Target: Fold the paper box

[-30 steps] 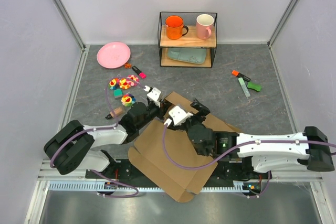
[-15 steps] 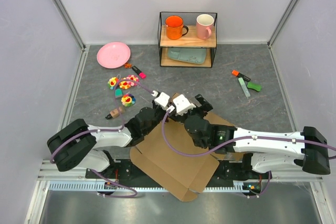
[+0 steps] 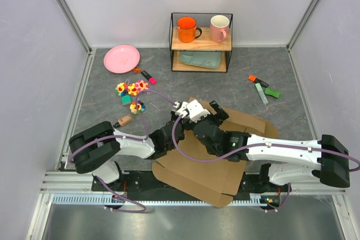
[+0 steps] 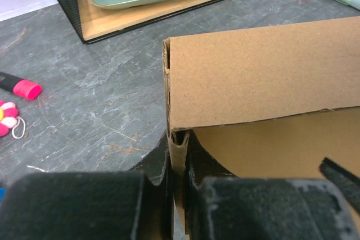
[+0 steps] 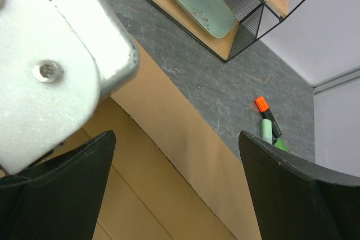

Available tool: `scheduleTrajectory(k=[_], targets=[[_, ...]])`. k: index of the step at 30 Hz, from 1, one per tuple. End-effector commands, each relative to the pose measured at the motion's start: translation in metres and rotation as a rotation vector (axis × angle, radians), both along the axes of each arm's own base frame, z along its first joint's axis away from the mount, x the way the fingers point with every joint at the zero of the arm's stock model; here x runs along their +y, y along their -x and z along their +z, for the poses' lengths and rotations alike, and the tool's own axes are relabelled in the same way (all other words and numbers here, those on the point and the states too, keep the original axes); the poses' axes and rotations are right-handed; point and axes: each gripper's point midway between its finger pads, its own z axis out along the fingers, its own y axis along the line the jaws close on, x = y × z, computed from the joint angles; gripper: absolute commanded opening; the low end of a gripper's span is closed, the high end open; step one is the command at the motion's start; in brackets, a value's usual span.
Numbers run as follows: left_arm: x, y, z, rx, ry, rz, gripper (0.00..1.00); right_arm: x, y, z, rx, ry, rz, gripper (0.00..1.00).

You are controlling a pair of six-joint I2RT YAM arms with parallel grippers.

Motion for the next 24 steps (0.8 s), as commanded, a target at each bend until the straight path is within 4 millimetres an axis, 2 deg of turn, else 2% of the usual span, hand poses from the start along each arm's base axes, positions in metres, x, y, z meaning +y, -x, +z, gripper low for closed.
scheduleTrajectory(k=[1,3,5,6,8,11,12,16,18,19,21,24], targets=[[0.036,-0.001,-0.025,0.013,-0.182,0.129,0.02,-0.011,-0.001,0.036,-0.038,-0.111,-0.046,0.98],[0.042,0.001,-0.023,0.030,-0.204,0.140,0.02,-0.022,-0.001,0.053,-0.066,-0.144,-0.082,0.98],[0.042,0.003,-0.011,0.039,-0.184,0.136,0.02,-0.046,-0.006,0.079,-0.108,-0.212,-0.160,0.98],[0.046,0.008,-0.018,0.071,-0.231,0.122,0.02,-0.054,-0.007,0.085,-0.112,-0.227,-0.180,0.98],[0.046,0.012,-0.017,0.110,-0.218,0.105,0.02,-0.073,-0.014,0.099,-0.113,-0.334,-0.235,0.98],[0.051,0.022,-0.021,0.200,-0.212,0.078,0.02,-0.087,-0.021,0.096,-0.079,-0.416,-0.262,0.98],[0.050,0.026,-0.018,0.223,-0.196,0.056,0.02,-0.090,-0.021,0.092,-0.070,-0.415,-0.272,0.98],[0.066,0.038,-0.030,0.372,-0.240,0.059,0.02,-0.100,-0.025,0.070,-0.035,-0.422,-0.319,0.98],[0.073,0.039,-0.035,0.437,-0.251,0.062,0.02,-0.106,-0.028,0.061,-0.025,-0.423,-0.351,0.98],[0.073,0.036,-0.029,0.448,-0.240,0.068,0.02,-0.108,-0.029,0.056,-0.018,-0.423,-0.360,0.98],[0.084,0.034,-0.031,0.479,-0.257,0.090,0.02,-0.115,-0.033,0.049,0.004,-0.447,-0.381,0.98],[0.099,0.025,-0.029,0.500,-0.230,0.151,0.02,-0.124,-0.035,0.048,0.015,-0.492,-0.403,0.98]])
